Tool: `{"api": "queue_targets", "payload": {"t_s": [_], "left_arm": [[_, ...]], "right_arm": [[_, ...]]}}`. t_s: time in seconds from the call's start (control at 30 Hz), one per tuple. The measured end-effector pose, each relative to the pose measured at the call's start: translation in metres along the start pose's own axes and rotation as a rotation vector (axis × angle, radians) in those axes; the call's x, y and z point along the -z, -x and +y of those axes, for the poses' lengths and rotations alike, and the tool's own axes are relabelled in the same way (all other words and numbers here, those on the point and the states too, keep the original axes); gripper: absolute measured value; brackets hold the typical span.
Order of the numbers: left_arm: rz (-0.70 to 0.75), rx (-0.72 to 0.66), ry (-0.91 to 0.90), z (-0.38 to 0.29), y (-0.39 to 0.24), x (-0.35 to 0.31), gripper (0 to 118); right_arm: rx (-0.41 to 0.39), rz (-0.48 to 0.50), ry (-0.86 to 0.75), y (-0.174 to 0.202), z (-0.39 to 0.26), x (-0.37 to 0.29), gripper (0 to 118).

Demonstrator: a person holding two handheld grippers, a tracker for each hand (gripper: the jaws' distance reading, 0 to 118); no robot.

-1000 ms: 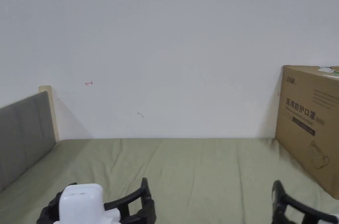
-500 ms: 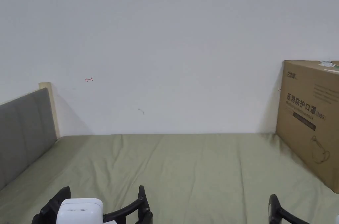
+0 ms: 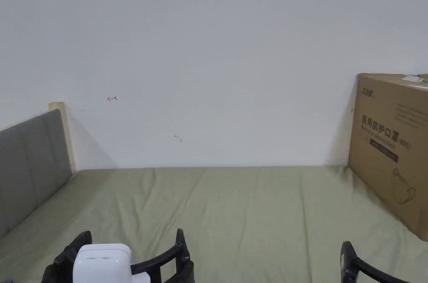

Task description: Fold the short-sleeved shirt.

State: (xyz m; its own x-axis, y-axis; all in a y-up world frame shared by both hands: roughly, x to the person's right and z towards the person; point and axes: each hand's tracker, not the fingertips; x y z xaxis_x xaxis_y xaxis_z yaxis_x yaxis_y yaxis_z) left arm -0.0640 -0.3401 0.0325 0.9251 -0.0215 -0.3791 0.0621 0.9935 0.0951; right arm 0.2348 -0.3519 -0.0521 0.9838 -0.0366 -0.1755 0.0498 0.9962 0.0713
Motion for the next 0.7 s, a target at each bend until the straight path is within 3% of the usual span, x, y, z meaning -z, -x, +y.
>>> {"api": "queue_targets", "payload": {"t_s": [0.43,0.5,0.53,0.57,0.6,0.63,0.67,0.7], "left_arm": [[-0.04,-0.017,0.024,0.003,-0.002,0.001,116],[-0.046,-0.034,0.045,0.005,-0.001,0.001,105],[-0.047,-0.04,0.049,0.005,-0.002,0.0,83],[-0.03,-0.03,0.056,0.005,-0.003,0.001,26],[0.019,-0.001,0.085,0.005,-0.005,0.004,0],[0.039,0.013,0.088,0.003,-0.007,0.005,0],[0.022,-0.002,0.099,0.001,-0.005,0.007,0],[-0.03,-0.039,0.129,0.0,-0.003,0.009,0]], "right_arm": [[0.023,0.051,0.048,-0.001,-0.001,0.004,118],[0.023,0.083,0.065,-0.001,0.001,0.005,118],[0.023,0.085,0.065,-0.001,0.001,0.004,117],[0.032,0.099,0.063,-0.002,0.002,0.003,108],[0.037,0.099,0.055,-0.004,0.003,0.002,79],[0.031,0.076,0.06,-0.004,0.003,0.004,21],[0.019,0.008,0.157,-0.007,0.001,0.008,0],[0.074,0.065,0.128,-0.015,0.002,0.01,0]]}}
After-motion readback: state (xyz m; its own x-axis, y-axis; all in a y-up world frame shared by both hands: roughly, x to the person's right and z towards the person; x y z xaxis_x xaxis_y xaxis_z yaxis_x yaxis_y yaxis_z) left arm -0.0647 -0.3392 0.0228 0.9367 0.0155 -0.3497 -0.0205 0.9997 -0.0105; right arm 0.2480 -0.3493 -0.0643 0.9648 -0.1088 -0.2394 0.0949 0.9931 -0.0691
